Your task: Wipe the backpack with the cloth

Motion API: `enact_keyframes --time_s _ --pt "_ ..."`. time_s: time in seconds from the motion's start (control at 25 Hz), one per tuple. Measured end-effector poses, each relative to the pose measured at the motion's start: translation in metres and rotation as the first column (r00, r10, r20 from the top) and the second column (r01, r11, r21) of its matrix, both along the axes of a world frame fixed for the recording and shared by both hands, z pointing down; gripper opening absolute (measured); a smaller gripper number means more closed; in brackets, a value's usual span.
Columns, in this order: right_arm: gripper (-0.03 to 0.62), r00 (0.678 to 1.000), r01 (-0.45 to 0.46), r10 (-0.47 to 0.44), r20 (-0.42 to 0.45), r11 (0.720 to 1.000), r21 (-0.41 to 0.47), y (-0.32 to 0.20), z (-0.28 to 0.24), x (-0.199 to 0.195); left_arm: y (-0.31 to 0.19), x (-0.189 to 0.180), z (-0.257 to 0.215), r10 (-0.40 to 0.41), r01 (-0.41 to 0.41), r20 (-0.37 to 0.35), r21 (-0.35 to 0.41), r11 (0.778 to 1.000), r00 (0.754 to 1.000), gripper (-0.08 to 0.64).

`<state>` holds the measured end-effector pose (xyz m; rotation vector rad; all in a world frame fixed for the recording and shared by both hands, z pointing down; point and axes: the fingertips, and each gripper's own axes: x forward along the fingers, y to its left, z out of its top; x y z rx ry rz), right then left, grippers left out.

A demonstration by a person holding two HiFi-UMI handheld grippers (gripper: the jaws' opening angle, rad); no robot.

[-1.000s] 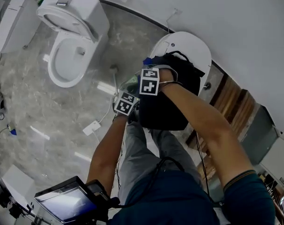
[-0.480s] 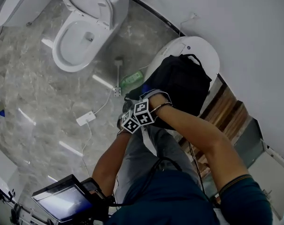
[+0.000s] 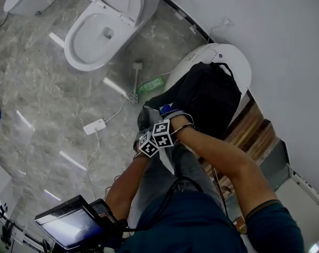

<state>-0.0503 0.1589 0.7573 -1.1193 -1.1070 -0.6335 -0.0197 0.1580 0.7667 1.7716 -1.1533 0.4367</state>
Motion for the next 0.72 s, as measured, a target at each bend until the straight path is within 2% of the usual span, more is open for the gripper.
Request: enact_keyframes --time_s 0.2,0.44,0.6,0.72 --pt "0.022 0.994 -0.105 0.103 0.045 0.993 0.060 -0.054 -0.002 -0.040 -0.033 -0.032 -0.004 -0.008 0.006 0.059 0.032 0.999 0.998 0.018" --pt "0.021 0.966 -0.229 0.215 0.142 0.969 0.089 -0.135 -0.018 -0.080 -0.083 -0.076 -0.011 -0.043 0.034 0.124 0.069 0.997 0.991 0.018" --pt "0.022 0.931 -0.315 0.298 0.211 0.948 0.050 -0.173 -0.030 -0.095 -0.117 -0.110 -0.017 -0.106 0.095 0.150 0.082 0.992 0.983 0.018" --pt "0.022 0.885 -0.393 0.376 0.273 0.919 0.009 -0.197 -0.039 -0.107 -0.142 -0.129 -0.022 -0.100 0.081 0.190 0.105 0.991 0.977 0.018"
